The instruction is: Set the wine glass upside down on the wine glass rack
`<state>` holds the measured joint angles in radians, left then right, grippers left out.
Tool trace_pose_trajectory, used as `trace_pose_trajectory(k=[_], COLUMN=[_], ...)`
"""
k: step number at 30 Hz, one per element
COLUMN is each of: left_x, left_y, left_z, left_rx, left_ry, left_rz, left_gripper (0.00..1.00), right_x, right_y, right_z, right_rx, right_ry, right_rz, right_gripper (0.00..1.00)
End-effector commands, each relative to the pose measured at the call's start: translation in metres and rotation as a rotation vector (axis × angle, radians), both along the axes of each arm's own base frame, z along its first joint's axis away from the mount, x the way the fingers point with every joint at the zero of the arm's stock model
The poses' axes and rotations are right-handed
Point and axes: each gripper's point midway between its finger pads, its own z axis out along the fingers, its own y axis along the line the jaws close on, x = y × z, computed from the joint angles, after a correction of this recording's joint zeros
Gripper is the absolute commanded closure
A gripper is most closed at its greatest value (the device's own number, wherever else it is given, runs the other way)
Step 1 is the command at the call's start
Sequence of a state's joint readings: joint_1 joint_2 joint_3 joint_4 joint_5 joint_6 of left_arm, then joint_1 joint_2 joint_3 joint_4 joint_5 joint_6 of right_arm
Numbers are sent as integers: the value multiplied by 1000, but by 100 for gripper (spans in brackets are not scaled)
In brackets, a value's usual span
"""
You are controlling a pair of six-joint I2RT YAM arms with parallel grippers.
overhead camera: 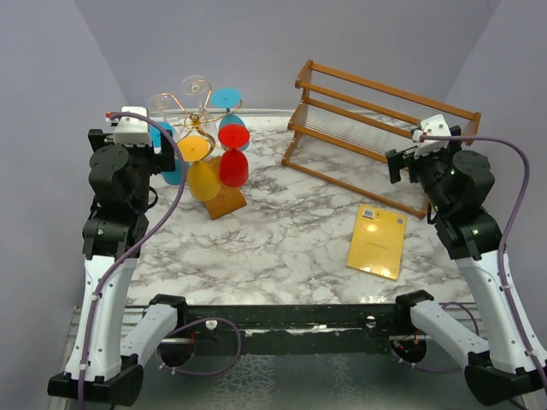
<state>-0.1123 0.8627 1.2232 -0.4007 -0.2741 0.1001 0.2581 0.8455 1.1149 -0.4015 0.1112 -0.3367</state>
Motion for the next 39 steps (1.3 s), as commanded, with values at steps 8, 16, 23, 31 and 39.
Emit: trace_pose_trajectory(k=[8, 16, 23, 31, 39], left_x=[-8, -32, -33, -31, -34], left_y=[-1, 15, 7, -2, -2], left_z=[22, 24, 25, 20, 19], left_rx=[-26, -22, -33, -44, -52], left_ry=[-37, -59, -53, -29, -25], left_rz=[-22, 27, -25, -76, -73], left_gripper=[1, 1, 1, 1, 1], right_x=[-23, -31, -26, -20, -22], right_y=[-9, -6, -2, 0, -8], right_z=[11, 13, 19, 14, 8], right_rx=[-7, -9, 9, 30, 29], right_ry=[-33, -23, -37, -22, -27], right_rz=[17, 47, 59, 55, 20], right_gripper=[0, 0, 0, 0, 0])
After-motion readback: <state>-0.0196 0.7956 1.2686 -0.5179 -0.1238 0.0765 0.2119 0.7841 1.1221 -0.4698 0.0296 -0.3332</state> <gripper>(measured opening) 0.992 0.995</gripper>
